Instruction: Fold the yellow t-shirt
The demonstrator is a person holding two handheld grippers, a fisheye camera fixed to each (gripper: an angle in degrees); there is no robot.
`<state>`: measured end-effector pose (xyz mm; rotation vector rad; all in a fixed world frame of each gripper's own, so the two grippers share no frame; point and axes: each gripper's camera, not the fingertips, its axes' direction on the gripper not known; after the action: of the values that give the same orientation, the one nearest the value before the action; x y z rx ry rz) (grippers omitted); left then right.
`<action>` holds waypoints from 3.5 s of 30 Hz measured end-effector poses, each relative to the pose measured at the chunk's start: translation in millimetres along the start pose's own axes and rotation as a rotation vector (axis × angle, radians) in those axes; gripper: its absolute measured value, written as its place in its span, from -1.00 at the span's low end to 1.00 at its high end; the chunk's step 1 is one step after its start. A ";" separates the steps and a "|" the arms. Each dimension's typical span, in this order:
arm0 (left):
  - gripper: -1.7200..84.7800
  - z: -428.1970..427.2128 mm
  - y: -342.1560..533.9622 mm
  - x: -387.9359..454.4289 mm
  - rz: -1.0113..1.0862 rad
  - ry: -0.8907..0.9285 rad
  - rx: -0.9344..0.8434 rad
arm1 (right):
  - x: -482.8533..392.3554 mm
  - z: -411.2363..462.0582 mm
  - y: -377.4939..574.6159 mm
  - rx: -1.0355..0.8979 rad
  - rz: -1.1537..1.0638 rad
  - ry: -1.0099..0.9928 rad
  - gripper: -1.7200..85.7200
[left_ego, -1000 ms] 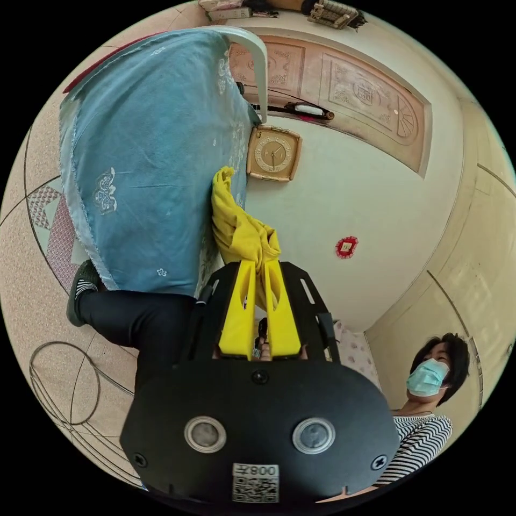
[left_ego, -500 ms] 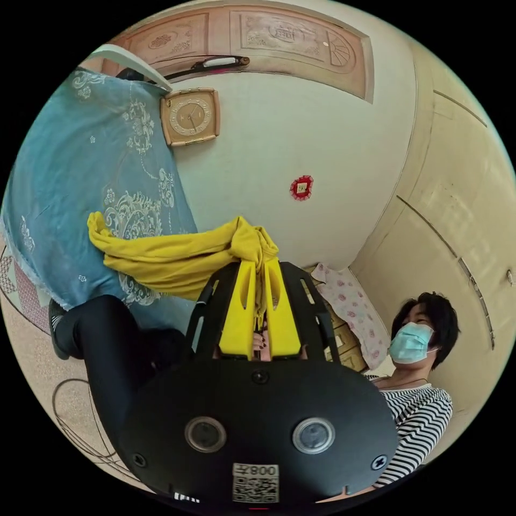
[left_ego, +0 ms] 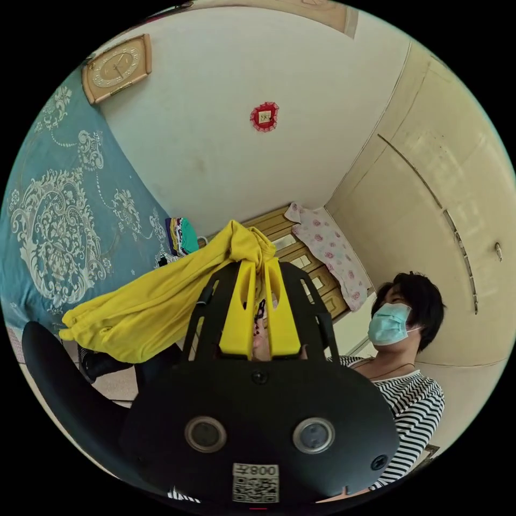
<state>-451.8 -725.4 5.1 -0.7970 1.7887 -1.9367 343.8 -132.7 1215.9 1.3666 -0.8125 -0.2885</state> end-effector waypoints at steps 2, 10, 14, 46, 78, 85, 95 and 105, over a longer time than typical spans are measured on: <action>-0.88 39.7 -3.4 -19.5 -0.019 0.007 -0.055 | -9.2 -22.7 10.0 0.025 -0.012 0.022 -0.93; -0.88 172.8 -21.3 -118.1 -0.144 -0.019 -0.189 | -2.7 -117.2 36.1 0.156 0.061 0.092 -0.93; -0.88 252.8 -44.2 -185.1 -0.230 -0.049 -0.228 | 20.6 -168.9 14.2 0.217 0.137 0.137 -0.93; -0.90 783.4 26.3 -589.8 -0.286 -0.231 -0.868 | 33.5 -417.2 -161.7 -0.192 0.469 1.348 -0.93; -0.95 827.5 79.3 -687.6 -0.099 -0.392 -0.996 | -13.9 -341.5 -119.0 0.101 0.311 1.671 -0.96; -0.96 826.0 95.7 -688.2 -0.052 -0.492 -1.075 | 44.4 -325.3 -129.6 -0.078 0.448 1.712 -0.96; -0.96 704.3 107.9 -640.3 0.338 -0.967 -1.170 | -9.4 -280.9 -108.2 0.031 0.320 1.532 -0.96; -0.95 672.0 102.8 -659.7 0.287 -1.127 -1.256 | 36.5 -199.6 -141.2 -0.103 0.353 1.704 -0.96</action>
<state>470.9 -840.6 -175.5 -1.4223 1.8971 0.1701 538.7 -36.4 1098.3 0.8747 0.4217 1.0110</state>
